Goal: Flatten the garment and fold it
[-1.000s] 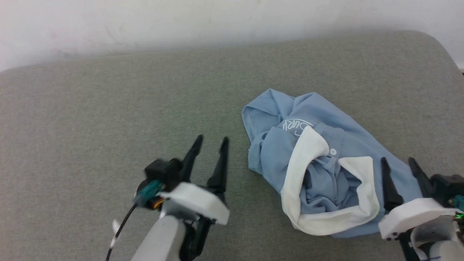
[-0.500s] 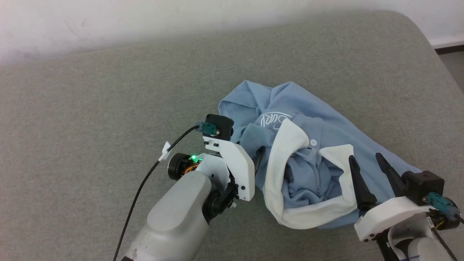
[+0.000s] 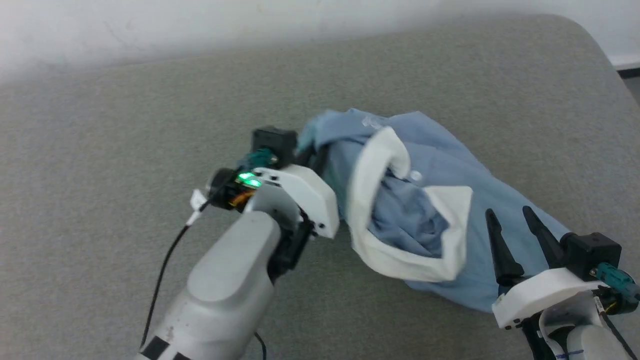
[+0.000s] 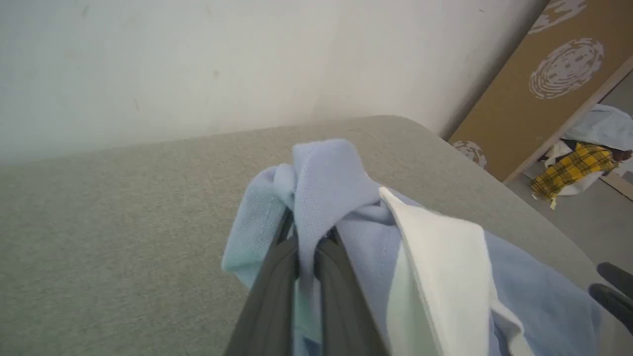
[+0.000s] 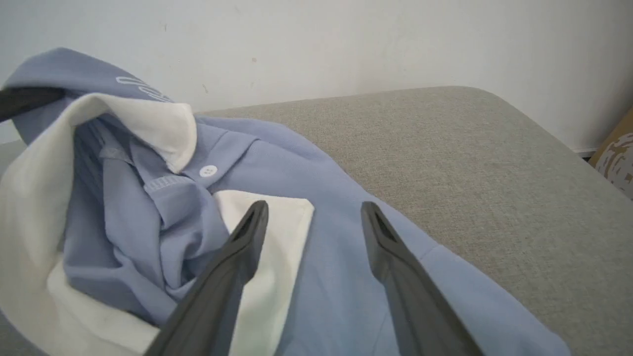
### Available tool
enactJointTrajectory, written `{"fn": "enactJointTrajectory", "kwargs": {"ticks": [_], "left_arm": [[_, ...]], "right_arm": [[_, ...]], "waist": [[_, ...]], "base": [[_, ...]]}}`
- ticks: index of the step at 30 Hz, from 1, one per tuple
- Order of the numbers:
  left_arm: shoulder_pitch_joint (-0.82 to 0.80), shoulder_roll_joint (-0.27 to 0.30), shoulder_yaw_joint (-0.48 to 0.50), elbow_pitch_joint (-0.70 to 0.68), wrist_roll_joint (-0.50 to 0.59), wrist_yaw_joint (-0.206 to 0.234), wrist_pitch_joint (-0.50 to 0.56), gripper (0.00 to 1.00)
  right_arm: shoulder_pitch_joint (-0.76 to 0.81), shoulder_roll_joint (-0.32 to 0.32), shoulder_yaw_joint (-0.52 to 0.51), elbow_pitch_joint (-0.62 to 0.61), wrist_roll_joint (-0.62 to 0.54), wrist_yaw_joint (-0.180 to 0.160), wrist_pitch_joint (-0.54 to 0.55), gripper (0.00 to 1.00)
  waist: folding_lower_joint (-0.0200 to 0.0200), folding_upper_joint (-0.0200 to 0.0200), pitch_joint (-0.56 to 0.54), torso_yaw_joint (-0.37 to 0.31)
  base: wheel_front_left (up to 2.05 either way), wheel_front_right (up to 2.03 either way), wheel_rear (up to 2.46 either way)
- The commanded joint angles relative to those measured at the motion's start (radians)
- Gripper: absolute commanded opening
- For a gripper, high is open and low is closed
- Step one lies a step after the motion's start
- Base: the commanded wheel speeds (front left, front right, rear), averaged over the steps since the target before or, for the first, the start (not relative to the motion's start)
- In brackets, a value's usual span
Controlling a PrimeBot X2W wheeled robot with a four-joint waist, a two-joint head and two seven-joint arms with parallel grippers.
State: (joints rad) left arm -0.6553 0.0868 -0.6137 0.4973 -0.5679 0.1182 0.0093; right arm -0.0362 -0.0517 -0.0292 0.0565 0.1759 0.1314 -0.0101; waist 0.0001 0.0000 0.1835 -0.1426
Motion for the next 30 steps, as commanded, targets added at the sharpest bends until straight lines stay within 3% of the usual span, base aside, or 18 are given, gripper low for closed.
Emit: {"fn": "enactJointTrajectory", "kwargs": {"ticks": [1, 6, 11, 17, 22, 23, 24, 27, 30], "left_arm": [[-0.012, 0.017, 0.013, -0.008, 0.01, 0.011, -0.03, 0.0], [0.037, 0.074, 0.091, -0.074, 0.014, 0.069, -0.167, 0.0], [0.194, 0.18, 0.187, -0.192, -0.005, 0.159, -0.207, 0.0], [0.476, 0.27, 0.264, -0.354, -0.058, 0.264, -0.163, 0.0], [0.647, 0.272, 0.27, -0.417, -0.142, 0.283, -0.079, 0.0], [0.669, 0.27, 0.266, -0.422, -0.162, 0.278, -0.055, 0.39], [0.687, 0.268, 0.264, -0.428, -0.18, 0.273, -0.037, 0.98], [0.719, 0.256, 0.277, -0.45, -0.227, 0.259, -0.021, 1.0], [0.734, 0.237, 0.31, -0.474, -0.245, 0.249, -0.079, 1.0]], "right_arm": [[-0.01, 0.001, -0.002, -0.006, -0.002, -0.001, -0.001, 1.0], [-0.003, 0.001, -0.002, -0.017, -0.005, -0.001, 0.007, 1.0], [0.005, 0.001, 0.005, -0.03, -0.004, -0.001, 0.02, 1.0], [0.017, 0.001, 0.001, -0.045, -0.006, -0.001, 0.05, 1.0], [0.038, 0.001, 0.016, -0.039, -0.012, -0.001, 0.134, 1.0], [0.044, 0.001, 0.024, -0.037, -0.016, -0.001, 0.162, 1.0], [0.05, 0.001, 0.031, -0.038, -0.022, -0.001, 0.186, 1.0], [0.063, 0.001, 0.043, -0.051, -0.036, -0.001, 0.245, 1.0], [0.07, 0.001, 0.032, -0.058, -0.053, -0.001, 0.303, 1.0]], "waist": [[-0.0001, 0.0, -0.013, 0.03], [-0.0001, 0.0, -0.036, 0.086], [-0.0001, 0.0, -0.049, 0.136], [-0.0001, 0.0, -0.051, 0.182], [-0.0001, 0.0, -0.056, 0.21], [-0.0001, 0.0, -0.058, 0.214], [-0.0001, 0.0, -0.059, 0.218], [-0.0001, 0.0, -0.059, 0.225], [-0.0001, 0.0, -0.057, 0.231]], "base": [[0.0, 0.0, 0.0], [0.0, 0.0, 0.0], [0.0, 0.0, 0.0], [0.0, 0.0, 0.0], [0.0, 0.0, 0.0], [0.0, 0.0, 0.0], [0.0, 0.0, 0.0], [0.0, 0.0, 0.0], [0.0, 0.0, 0.0]]}}
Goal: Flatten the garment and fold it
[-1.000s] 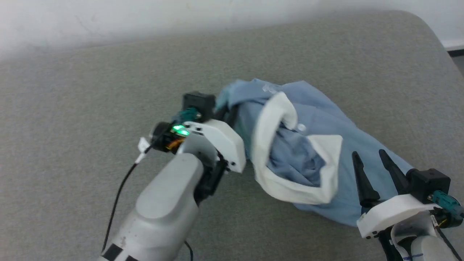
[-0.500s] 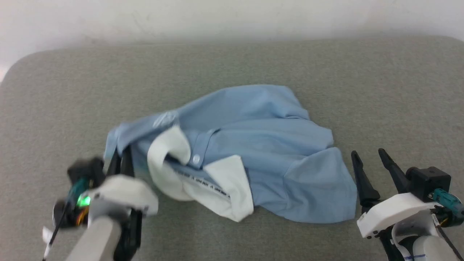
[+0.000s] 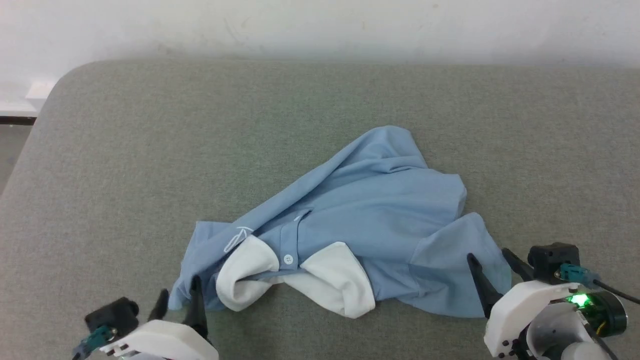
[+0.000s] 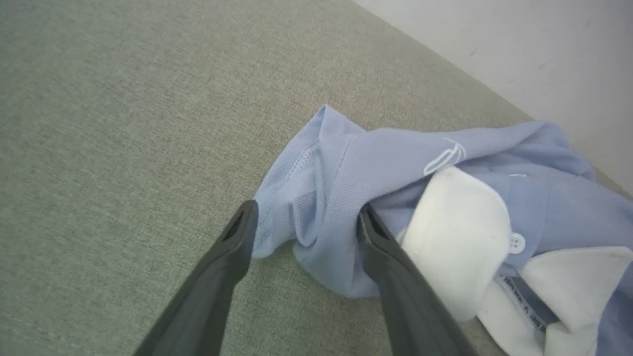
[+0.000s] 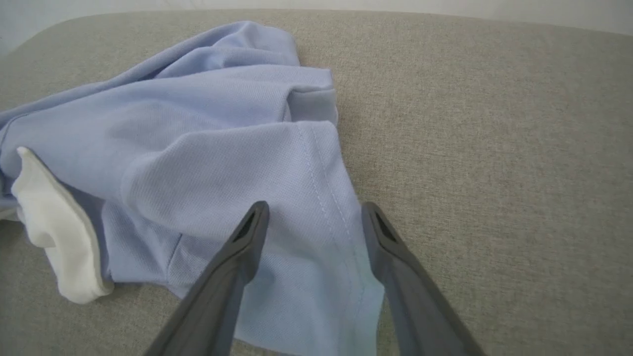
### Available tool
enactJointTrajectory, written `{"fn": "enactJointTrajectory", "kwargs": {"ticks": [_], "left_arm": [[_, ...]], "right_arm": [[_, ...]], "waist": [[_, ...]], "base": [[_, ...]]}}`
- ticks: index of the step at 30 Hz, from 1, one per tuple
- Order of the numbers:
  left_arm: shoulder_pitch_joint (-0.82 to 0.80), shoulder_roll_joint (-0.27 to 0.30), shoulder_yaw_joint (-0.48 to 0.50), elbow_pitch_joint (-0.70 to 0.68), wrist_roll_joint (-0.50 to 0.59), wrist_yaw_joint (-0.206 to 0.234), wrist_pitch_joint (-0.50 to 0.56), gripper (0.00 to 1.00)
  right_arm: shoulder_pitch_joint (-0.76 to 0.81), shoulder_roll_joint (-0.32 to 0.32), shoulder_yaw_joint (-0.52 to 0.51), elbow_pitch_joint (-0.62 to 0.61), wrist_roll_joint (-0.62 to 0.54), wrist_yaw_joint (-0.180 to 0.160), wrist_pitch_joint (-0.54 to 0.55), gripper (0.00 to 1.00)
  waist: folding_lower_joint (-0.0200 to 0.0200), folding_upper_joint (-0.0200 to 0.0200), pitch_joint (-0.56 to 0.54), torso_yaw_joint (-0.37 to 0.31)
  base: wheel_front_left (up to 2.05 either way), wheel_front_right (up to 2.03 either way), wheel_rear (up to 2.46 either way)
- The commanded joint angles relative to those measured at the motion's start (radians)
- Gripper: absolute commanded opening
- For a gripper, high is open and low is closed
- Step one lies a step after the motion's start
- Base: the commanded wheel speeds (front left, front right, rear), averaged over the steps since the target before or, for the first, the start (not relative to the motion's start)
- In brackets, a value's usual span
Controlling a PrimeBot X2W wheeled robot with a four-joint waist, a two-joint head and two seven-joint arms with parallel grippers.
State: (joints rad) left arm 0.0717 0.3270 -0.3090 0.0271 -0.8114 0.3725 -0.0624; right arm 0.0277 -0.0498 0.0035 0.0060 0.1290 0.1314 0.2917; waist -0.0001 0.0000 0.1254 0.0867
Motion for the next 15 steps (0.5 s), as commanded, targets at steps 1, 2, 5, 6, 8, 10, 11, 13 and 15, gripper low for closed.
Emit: {"fn": "enactJointTrajectory", "kwargs": {"ticks": [1, 2, 5, 6, 8, 10, 11, 13, 15], "left_arm": [[0.006, -0.007, 0.017, -0.01, 0.004, -0.009, -0.04, 1.0], [0.004, -0.01, 0.031, -0.014, 0.015, -0.011, -0.083, 1.0], [-0.011, -0.025, 0.065, -0.023, 0.058, -0.025, -0.173, 1.0], [-0.017, -0.035, 0.079, -0.027, 0.077, -0.032, -0.186, 1.0], [-0.031, -0.056, 0.102, -0.038, 0.126, -0.048, -0.197, 1.0], [-0.047, -0.092, 0.146, -0.068, 0.193, -0.067, -0.198, 1.0], [-0.049, -0.112, 0.167, -0.082, 0.226, -0.08, -0.199, 1.0], [-0.047, -0.152, 0.203, -0.1, 0.283, -0.11, -0.199, 1.0], [-0.043, -0.188, 0.232, -0.106, 0.328, -0.141, -0.199, 1.0]], "right_arm": [[0.006, 0.0, -0.007, -0.006, -0.015, -0.001, 0.02, 1.0], [0.006, 0.0, -0.018, -0.001, -0.022, -0.001, 0.043, 1.0], [-0.006, 0.0, -0.04, 0.031, -0.047, -0.001, 0.116, 1.0], [-0.013, 0.0, -0.044, 0.047, -0.054, -0.001, 0.139, 1.0], [-0.028, 0.0, -0.042, 0.08, -0.068, -0.001, 0.186, 1.0], [-0.045, 0.0, -0.037, 0.112, -0.083, -0.001, 0.225, 1.0], [-0.053, 0.0, -0.035, 0.126, -0.089, -0.001, 0.24, 1.0], [-0.068, 0.0, -0.039, 0.154, -0.093, -0.001, 0.276, 1.0], [-0.077, 0.0, -0.037, 0.181, -0.096, -0.001, 0.327, 0.34]], "waist": [[0.0001, 0.0, 0.004, 0.003], [0.0001, 0.0, 0.005, 0.005], [0.0001, 0.0, 0.013, 0.012], [0.0001, 0.0, 0.016, 0.015], [0.0001, 0.0, 0.024, 0.021], [0.0001, 0.0, 0.031, 0.027], [0.0001, 0.0, 0.034, 0.029], [0.0001, 0.0, 0.042, 0.031], [0.0001, 0.0, 0.046, 0.032]], "base": [[0.0, 0.0, 0.0], [0.0, 0.0, 0.0], [0.0, 0.0, 0.0], [0.0, 0.0, 0.0], [0.0, 0.0, 0.0], [0.0, 0.0, 0.0], [0.0, 0.0, 0.0], [0.0, 0.0, 0.0], [0.0, 0.0, 0.0]]}}
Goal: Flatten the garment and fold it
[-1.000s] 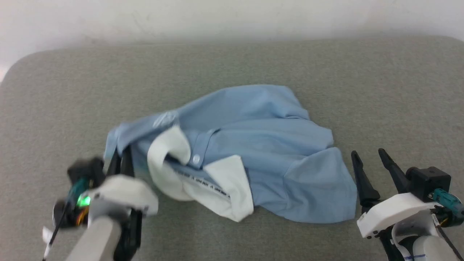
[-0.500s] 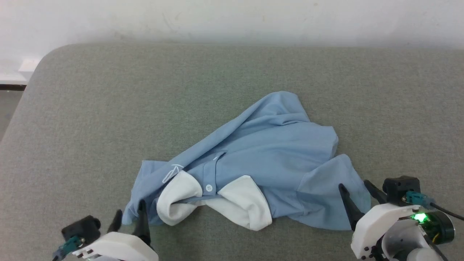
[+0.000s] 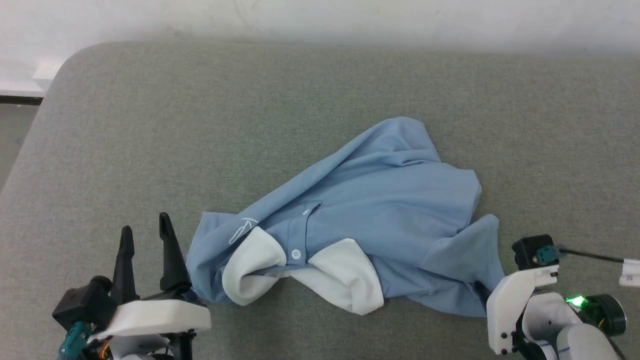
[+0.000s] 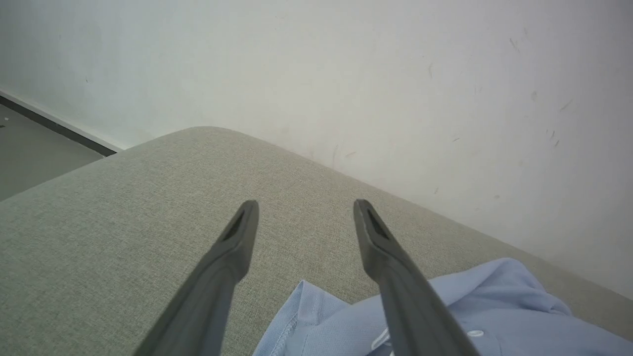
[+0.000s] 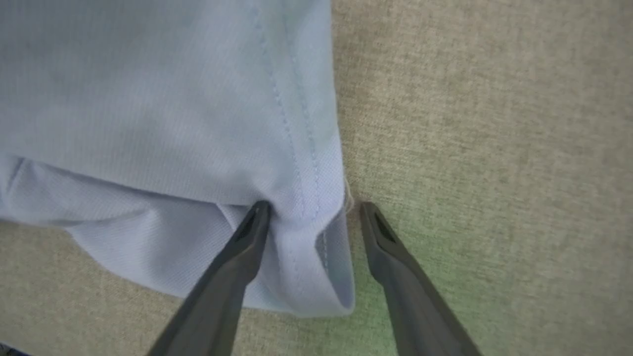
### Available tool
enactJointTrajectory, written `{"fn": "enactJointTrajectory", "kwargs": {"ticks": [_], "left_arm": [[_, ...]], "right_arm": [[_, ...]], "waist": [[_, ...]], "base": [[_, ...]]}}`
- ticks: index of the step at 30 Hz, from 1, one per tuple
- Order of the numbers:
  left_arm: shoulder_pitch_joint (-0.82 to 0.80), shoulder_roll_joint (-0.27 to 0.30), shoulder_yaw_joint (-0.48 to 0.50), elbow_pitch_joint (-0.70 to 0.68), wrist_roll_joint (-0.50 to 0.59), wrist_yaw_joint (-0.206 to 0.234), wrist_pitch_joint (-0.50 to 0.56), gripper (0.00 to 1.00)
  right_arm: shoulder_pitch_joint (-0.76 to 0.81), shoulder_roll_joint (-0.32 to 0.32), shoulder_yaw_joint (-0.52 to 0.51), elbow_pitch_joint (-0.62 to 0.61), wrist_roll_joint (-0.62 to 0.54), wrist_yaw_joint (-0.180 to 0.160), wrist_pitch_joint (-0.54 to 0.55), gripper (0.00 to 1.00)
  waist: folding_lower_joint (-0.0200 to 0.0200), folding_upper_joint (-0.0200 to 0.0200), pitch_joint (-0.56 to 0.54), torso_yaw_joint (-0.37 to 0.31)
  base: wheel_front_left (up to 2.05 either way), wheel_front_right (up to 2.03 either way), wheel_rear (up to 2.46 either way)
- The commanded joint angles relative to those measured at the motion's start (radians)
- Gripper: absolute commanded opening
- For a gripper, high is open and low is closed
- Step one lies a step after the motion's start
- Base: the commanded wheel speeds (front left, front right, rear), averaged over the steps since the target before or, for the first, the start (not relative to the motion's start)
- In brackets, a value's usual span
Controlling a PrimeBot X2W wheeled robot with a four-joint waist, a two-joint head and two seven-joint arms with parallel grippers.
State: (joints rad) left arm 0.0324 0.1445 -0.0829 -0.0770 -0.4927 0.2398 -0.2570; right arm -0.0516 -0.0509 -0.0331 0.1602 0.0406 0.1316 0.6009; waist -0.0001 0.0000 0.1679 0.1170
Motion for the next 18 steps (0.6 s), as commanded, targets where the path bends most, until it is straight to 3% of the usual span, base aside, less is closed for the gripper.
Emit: {"fn": "enactJointTrajectory", "kwargs": {"ticks": [1, 2, 6, 13, 18], "left_arm": [[-0.001, -0.019, 0.018, -0.001, 0.026, -0.024, -0.004, 1.0], [0.001, -0.03, 0.029, 0.002, 0.041, -0.037, -0.004, 1.0], [0.009, -0.06, 0.064, 0.022, 0.087, -0.078, -0.005, 1.0], [0.031, -0.083, 0.093, 0.056, 0.127, -0.123, -0.005, 1.0], [0.035, -0.088, 0.082, 0.082, 0.14, -0.154, -0.005, 1.0]], "right_arm": [[-0.002, 0.001, 0.002, 0.034, -0.003, -0.001, 0.036, 0.06], [-0.006, 0.001, 0.004, 0.036, -0.002, -0.001, 0.051, 0.0], [-0.018, -0.006, -0.059, 0.004, 0.006, -0.001, 0.041, 0.0], [-0.034, -0.007, -0.372, -0.056, -0.035, -0.001, -0.056, 0.0], [-0.072, -0.003, -0.544, -0.015, -0.091, -0.001, -0.123, 0.0]], "waist": [[0.0001, 0.0, 0.005, 0.002], [0.0001, 0.0, 0.006, 0.002], [0.0001, 0.0, 0.002, -0.001], [0.0001, 0.0, -0.025, -0.012], [0.0001, 0.0, -0.036, -0.019]], "base": [[0.0, 0.0, 0.0], [0.0, 0.0, 0.0], [0.0, 0.0, 0.0], [0.0, 0.0, 0.0], [0.0, 0.0, 0.0]]}}
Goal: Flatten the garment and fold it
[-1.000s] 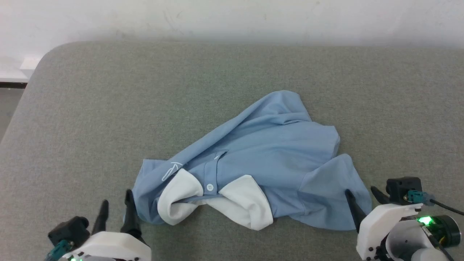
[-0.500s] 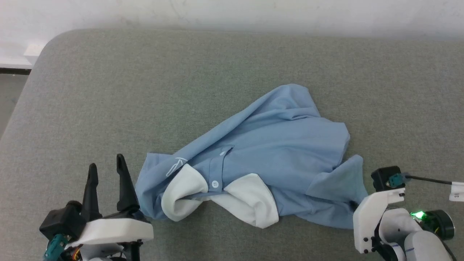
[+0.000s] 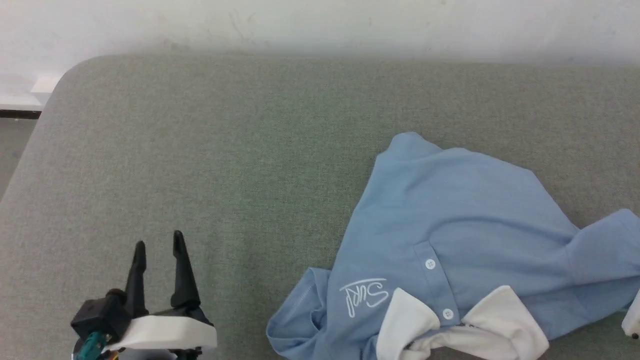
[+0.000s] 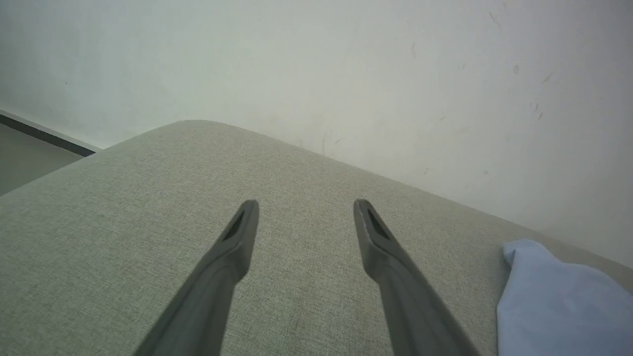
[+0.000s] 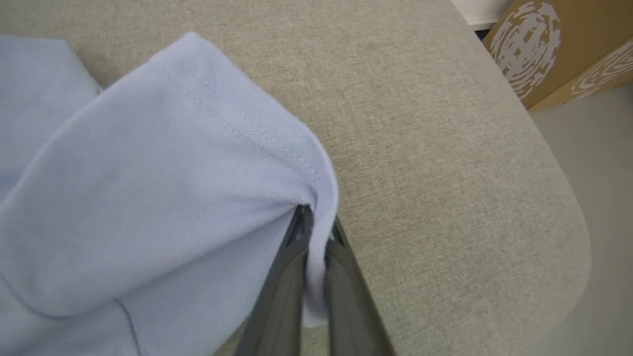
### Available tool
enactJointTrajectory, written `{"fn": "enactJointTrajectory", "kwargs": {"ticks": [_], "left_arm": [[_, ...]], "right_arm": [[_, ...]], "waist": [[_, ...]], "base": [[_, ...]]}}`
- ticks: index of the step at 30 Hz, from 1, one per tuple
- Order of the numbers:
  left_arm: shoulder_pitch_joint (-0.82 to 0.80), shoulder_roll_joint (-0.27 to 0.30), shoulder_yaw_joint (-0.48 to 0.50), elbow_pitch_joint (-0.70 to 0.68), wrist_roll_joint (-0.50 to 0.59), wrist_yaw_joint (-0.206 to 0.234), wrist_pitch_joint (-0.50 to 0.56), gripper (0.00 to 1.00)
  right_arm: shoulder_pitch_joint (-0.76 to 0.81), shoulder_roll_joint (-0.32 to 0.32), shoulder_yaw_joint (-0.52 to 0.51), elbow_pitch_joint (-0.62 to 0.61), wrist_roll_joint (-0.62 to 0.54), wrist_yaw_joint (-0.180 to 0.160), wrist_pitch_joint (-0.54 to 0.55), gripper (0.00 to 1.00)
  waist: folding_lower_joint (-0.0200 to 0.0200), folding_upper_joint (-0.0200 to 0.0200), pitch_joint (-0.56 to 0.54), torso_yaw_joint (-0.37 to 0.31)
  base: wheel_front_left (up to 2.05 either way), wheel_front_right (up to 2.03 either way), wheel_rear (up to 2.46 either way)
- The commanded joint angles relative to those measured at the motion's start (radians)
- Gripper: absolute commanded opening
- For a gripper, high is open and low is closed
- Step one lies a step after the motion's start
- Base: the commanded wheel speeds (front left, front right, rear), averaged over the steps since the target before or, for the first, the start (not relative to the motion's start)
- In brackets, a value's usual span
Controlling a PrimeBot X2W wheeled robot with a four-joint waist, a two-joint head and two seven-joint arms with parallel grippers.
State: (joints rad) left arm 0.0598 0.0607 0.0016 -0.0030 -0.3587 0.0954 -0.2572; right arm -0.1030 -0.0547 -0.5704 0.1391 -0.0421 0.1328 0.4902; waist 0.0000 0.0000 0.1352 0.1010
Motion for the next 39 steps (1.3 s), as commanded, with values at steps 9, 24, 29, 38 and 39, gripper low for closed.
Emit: {"fn": "enactJointTrajectory", "kwargs": {"ticks": [9, 24, 29, 38, 39], "left_arm": [[0.003, 0.034, -0.087, 0.071, 0.022, -0.101, 0.037, 1.0], [-0.112, 0.095, -0.339, 0.14, 0.088, -0.191, 0.503, 1.0], [-0.157, 0.101, -0.363, 0.179, 0.074, -0.188, 0.674, 1.0], [-0.233, 0.169, -0.373, 0.18, 0.017, -0.21, 0.833, 0.0], [-0.25, 0.182, -0.361, 0.177, 0.015, -0.211, 0.816, 0.0]], "right_arm": [[-0.034, 0.004, 0.047, 0.037, 0.02, -0.002, -0.24, 1.0], [0.067, 0.004, 0.334, -0.052, 0.168, -0.002, -0.44, 1.0], [0.06, 0.004, 0.372, -0.086, 0.185, -0.002, -0.435, 1.0], [0.049, 0.004, 0.407, -0.106, 0.214, -0.002, -0.437, 1.0], [0.046, 0.004, 0.409, -0.108, 0.216, -0.002, -0.439, 1.0]], "waist": [[0.0, 0.0, -0.013, -0.012], [0.0, 0.0, 0.002, -0.041], [0.0, 0.0, 0.015, -0.065], [0.0, 0.0, 0.06, -0.103], [0.0, 0.0, 0.067, -0.105]], "base": [[0.0, 0.0, 0.0], [0.0, 0.0, 0.0], [0.0, 0.0, 0.0], [0.0, 0.0, 0.0], [0.0, 0.0, 0.0]]}}
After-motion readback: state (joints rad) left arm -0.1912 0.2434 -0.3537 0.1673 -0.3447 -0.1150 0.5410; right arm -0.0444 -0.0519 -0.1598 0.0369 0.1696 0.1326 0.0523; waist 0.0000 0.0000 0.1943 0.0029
